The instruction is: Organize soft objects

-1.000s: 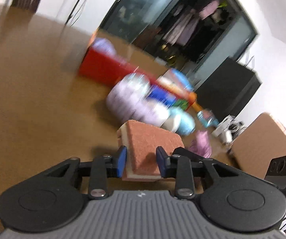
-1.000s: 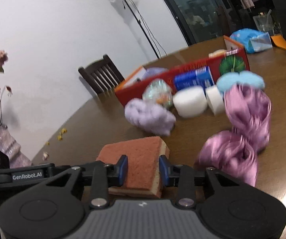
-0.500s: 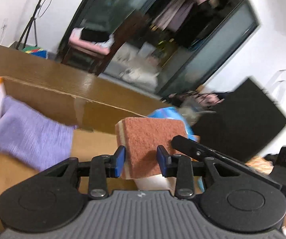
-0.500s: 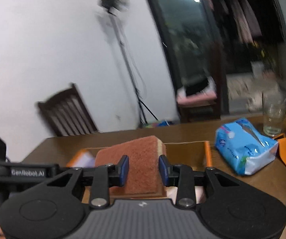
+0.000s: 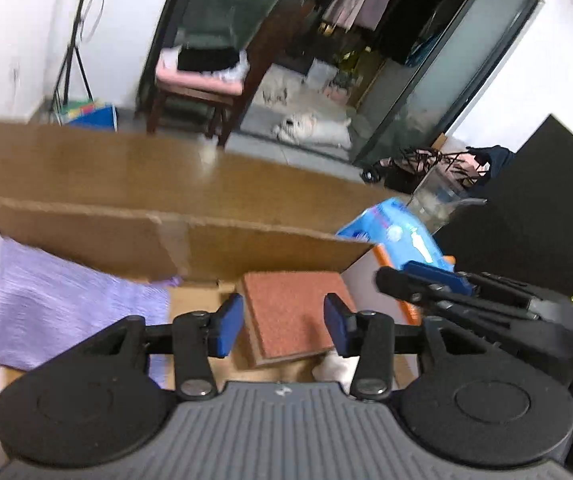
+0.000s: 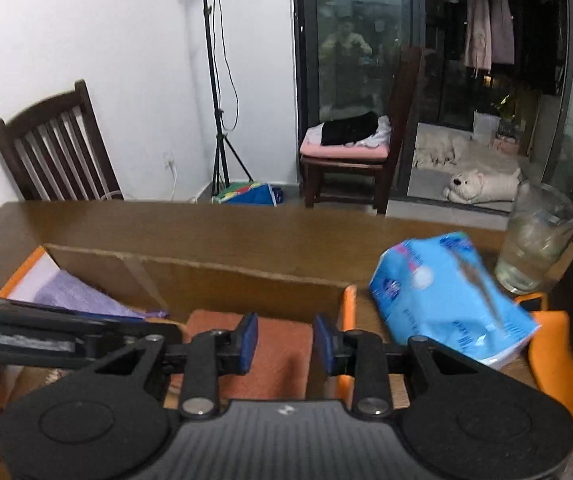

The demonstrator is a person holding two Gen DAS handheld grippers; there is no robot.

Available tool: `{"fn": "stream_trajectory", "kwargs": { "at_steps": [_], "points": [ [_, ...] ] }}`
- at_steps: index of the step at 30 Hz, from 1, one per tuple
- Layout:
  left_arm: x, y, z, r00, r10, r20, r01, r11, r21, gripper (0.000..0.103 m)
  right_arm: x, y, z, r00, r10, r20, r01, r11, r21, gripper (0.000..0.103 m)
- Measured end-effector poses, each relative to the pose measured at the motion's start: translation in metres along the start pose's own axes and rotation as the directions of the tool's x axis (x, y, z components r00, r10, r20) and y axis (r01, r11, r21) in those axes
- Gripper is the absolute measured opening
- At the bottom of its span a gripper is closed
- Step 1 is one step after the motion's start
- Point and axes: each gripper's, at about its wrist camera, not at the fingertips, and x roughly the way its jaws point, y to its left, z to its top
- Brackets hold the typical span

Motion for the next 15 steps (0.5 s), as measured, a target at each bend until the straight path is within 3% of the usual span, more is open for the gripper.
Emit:
{"fn": "stream_trajectory", "kwargs": {
  "at_steps": [3, 7, 12, 15],
  "points": [
    [-0.049, -0.011, -0.006, 0.998, 0.026, 0.056, -0.029, 0.998, 0.058, 0.06, -0.043, 0.001, 0.005, 0.999, -0.004, 0.039, 0.005, 1.0, -0.015, 0.034],
    [-0.122, -0.024, -0.032, 0.983, 0.105, 0.151, -0.125, 0.983, 0.132, 0.081, -0.114, 0.008, -0.004, 0.995, 0.025, 0.099, -0.015, 0.995, -0.098, 0.052],
    [-0.207, -0.037, -0.093, 0.94, 0.184, 0.286, -0.256, 0.937, 0.238, 0.09, -0.198, 0.021, -0.039, 0.99, 0.026, 0.139, -0.002, 0.985, -0.172, 0.057],
    [-0.249, -0.041, -0.142, 0.908, 0.187, 0.374, -0.3, 0.914, 0.273, 0.097, -0.242, 0.031, -0.07, 0.981, 0.061, 0.185, -0.023, 0.979, -0.202, 0.061]
  ]
}}
